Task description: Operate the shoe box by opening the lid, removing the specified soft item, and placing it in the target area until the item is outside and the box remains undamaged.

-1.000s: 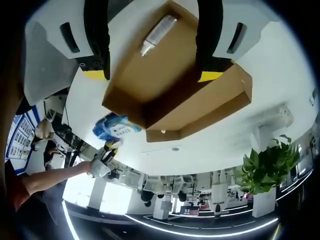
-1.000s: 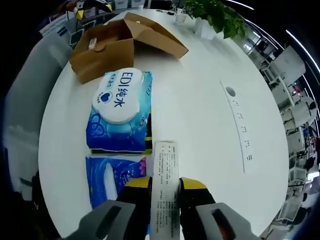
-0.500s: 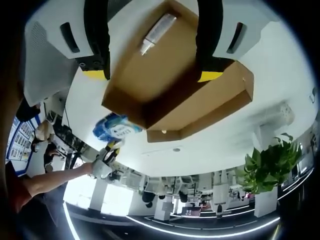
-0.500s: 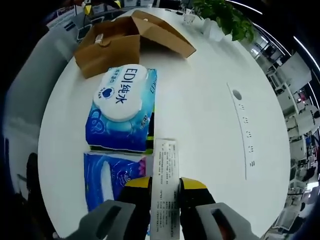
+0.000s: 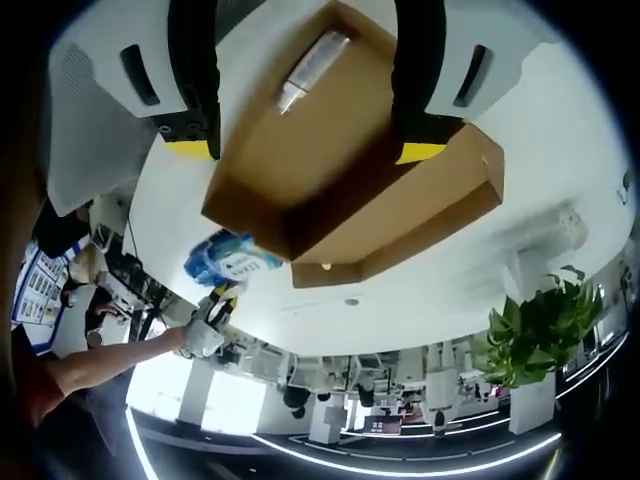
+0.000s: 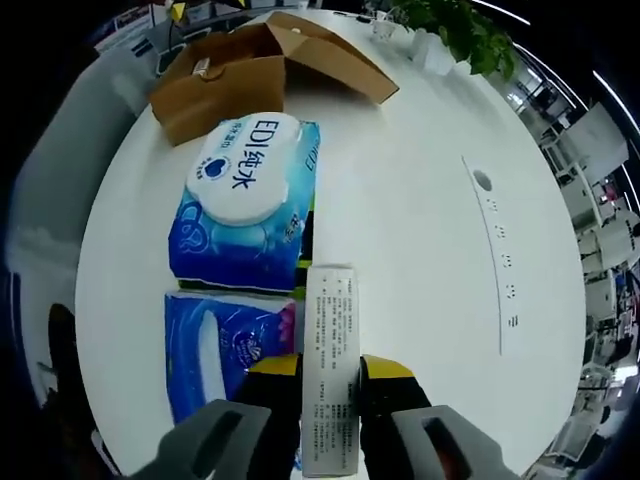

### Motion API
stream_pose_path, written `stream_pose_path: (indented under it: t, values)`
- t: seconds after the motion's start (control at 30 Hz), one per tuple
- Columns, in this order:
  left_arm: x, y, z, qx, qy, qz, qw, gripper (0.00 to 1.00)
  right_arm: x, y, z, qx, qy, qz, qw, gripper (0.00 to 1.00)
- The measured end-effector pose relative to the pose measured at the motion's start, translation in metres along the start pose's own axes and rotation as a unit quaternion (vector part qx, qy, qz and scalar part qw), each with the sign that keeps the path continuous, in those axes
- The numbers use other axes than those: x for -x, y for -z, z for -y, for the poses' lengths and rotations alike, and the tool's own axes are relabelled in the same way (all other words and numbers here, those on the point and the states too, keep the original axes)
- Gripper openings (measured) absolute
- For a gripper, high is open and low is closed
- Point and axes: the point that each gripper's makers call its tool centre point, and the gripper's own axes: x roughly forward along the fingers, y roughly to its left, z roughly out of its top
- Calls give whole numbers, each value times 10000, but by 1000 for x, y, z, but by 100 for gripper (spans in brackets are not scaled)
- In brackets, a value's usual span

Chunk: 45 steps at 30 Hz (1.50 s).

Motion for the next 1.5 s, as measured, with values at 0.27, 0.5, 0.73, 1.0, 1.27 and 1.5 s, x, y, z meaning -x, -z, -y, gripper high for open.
stream_pose_path:
  t: [0.27, 0.5, 0.73, 1.0, 1.27, 1.5]
  values:
    - [1, 3, -3, 25, -41, -42, 10000, 69, -2, 7, -2, -16, -33, -75, 10000, 17]
    - [1, 2, -2, 24, -42, -34, 10000, 69, -4, 13, -3, 11, -74, -167, 9998, 17]
    - [1, 2, -2, 10, -58, -25, 10000, 69, -4, 20, -1, -7, -22, -255, 9997, 17]
    - [0, 1, 1, -6, -32, -24, 10000, 69, -5, 22, -3, -93, 5, -293, 9995, 17]
    - [1, 1, 2, -19, -32, -20, 10000, 69, -3, 22, -2, -139, 52, -299, 9994, 18]
    - [0, -4, 4, -28, -7, 42, 10000, 69, 9, 22, 1, -252, 177, -243, 9992, 19]
